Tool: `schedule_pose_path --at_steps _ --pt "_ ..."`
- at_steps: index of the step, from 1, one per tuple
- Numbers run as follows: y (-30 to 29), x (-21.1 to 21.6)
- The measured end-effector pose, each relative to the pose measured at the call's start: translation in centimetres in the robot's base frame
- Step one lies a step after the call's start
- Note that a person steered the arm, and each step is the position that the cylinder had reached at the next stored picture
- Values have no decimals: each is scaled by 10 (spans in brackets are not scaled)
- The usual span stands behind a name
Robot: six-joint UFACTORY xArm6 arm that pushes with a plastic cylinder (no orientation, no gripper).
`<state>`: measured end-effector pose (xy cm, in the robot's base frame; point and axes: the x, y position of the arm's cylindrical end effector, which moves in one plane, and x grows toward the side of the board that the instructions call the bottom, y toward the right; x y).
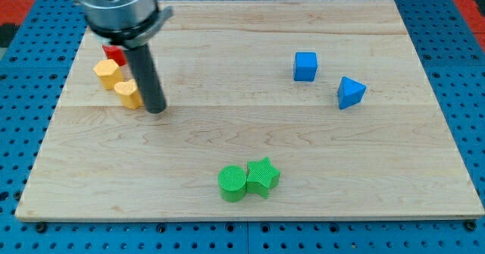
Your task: Move your arm to the bottom center
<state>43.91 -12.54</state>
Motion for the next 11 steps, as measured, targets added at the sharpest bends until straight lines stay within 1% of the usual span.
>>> schedule_pose_path --at_steps 1,2,3,4,5,6,9,10,11 --pt "-32 -32" --pt "-61 -18" --pt "-22 -3" --pt "35 33" --pt "112 42" --pt "157 42" --pt "163 47" --pt "177 57" --pt "279 118"
